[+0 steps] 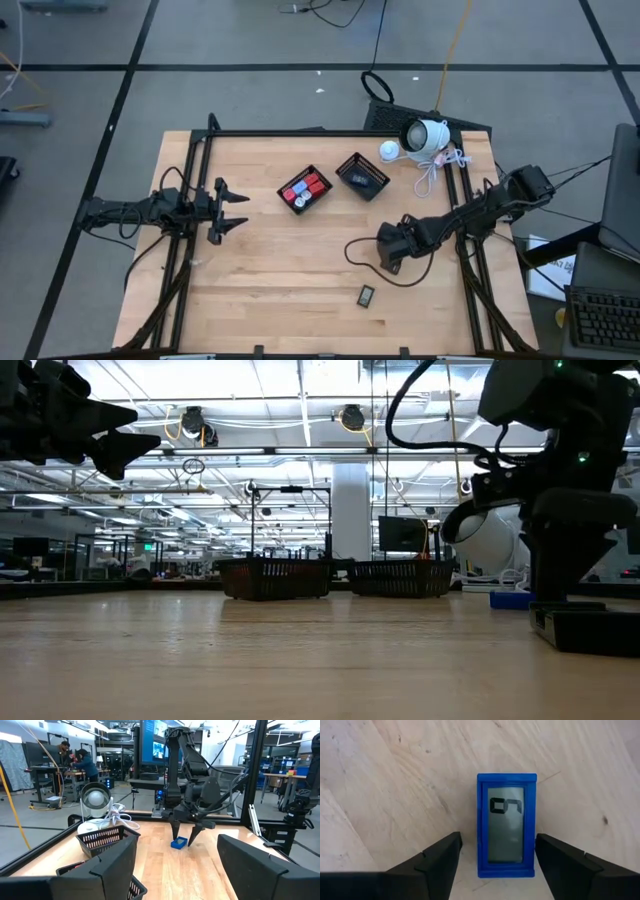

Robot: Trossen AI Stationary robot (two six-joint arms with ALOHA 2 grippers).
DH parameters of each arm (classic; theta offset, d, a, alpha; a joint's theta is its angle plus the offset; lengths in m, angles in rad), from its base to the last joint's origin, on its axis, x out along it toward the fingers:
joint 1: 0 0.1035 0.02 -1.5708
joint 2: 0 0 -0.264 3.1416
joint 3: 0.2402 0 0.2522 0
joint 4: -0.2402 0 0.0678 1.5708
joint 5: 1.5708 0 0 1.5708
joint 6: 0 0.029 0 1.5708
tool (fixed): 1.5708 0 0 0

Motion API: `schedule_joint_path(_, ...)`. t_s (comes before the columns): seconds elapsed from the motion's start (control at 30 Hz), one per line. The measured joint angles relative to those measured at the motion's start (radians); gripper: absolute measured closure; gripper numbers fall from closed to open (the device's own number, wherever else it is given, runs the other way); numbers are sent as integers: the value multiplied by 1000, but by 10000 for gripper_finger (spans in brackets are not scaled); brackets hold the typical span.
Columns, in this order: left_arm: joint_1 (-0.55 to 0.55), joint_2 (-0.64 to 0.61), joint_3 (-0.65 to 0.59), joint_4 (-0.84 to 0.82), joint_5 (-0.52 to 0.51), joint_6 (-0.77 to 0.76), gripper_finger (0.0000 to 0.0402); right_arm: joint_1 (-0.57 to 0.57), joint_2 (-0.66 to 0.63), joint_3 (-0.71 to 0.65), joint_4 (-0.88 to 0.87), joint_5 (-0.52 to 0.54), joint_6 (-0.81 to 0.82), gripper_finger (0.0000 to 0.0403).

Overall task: Pick & Place Office items
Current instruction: Put the blue digital timer into the right black bin

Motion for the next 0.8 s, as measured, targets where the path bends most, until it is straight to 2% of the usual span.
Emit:
schedule_joint_path(0.47,0,0,0,0,0,0,142,-1,5,-17,-45,-52,13,180)
schedule_joint_path(0.8,0,0,0,0,0,0,141,-1,6,-17,-49,-70,9,246)
